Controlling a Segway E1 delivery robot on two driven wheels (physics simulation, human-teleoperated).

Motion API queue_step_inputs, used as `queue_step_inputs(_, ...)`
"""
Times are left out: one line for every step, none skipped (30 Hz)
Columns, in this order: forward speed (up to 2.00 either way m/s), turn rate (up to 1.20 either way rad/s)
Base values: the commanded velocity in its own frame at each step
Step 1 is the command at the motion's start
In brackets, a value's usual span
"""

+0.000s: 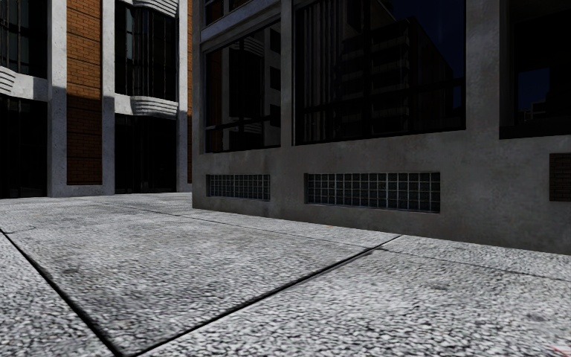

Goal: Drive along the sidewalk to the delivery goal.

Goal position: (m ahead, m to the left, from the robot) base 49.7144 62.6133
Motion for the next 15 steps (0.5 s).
queue_step_inputs(0.0,0.0)
queue_step_inputs(0.0,0.0)
queue_step_inputs(0.0,0.0)
queue_step_inputs(0.0,0.0)
queue_step_inputs(0.0,0.0)
queue_step_inputs(0.0,0.0)
queue_step_inputs(0.0,0.0)
queue_step_inputs(0.0,0.0)
queue_step_inputs(0.0,0.0)
queue_step_inputs(0.0,0.0)
queue_step_inputs(0.0,0.0)
queue_step_inputs(0.0,0.0)
queue_step_inputs(0.0,0.0)
queue_step_inputs(0.0,0.0)
queue_step_inputs(0.0,0.0)
